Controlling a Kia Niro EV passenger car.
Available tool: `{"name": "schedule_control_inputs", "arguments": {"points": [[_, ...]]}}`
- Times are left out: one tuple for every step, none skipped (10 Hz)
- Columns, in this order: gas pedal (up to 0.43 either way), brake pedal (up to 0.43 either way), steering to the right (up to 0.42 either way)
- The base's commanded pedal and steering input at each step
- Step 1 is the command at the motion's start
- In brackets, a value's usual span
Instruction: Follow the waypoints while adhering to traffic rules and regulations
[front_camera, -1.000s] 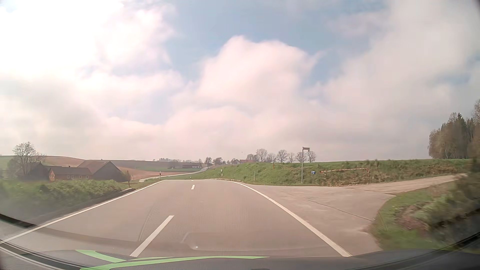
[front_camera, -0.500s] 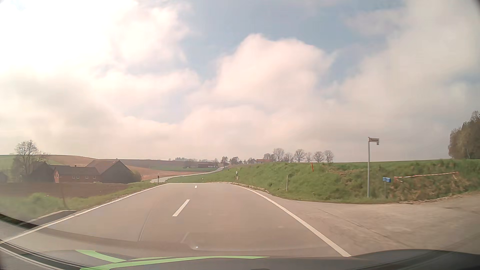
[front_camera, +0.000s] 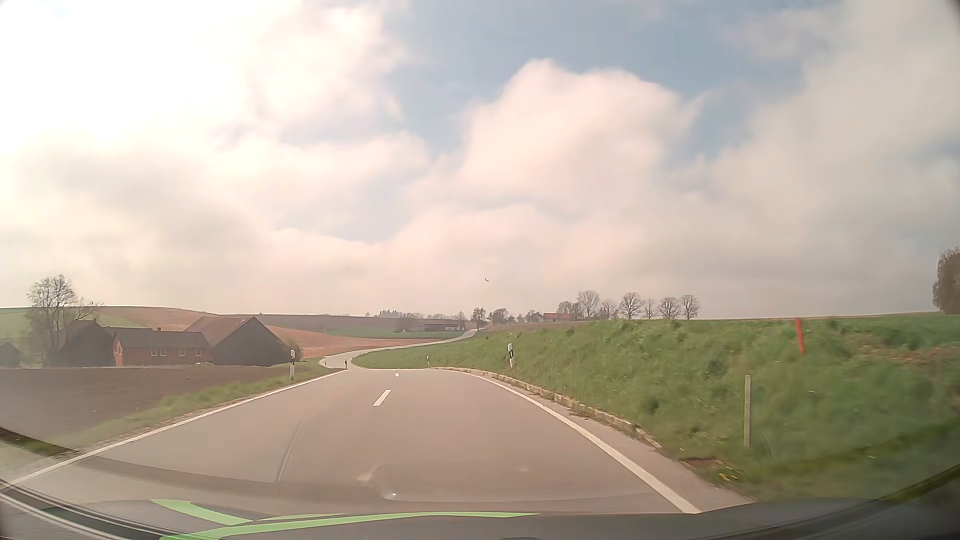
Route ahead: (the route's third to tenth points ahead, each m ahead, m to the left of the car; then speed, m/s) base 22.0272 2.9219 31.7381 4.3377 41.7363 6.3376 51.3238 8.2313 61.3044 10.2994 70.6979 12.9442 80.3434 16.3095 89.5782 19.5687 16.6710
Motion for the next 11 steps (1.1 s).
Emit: {"name": "schedule_control_inputs", "arguments": {"points": [[0.331, 0.000, -0.034], [0.331, 0.000, -0.033], [0.331, 0.000, -0.033], [0.331, 0.000, -0.033], [0.331, 0.000, -0.033], [0.331, 0.000, -0.034], [0.331, 0.000, -0.033], [0.331, 0.000, -0.031], [0.331, 0.000, -0.028], [0.331, 0.000, -0.026], [0.331, 0.000, -0.024]]}}
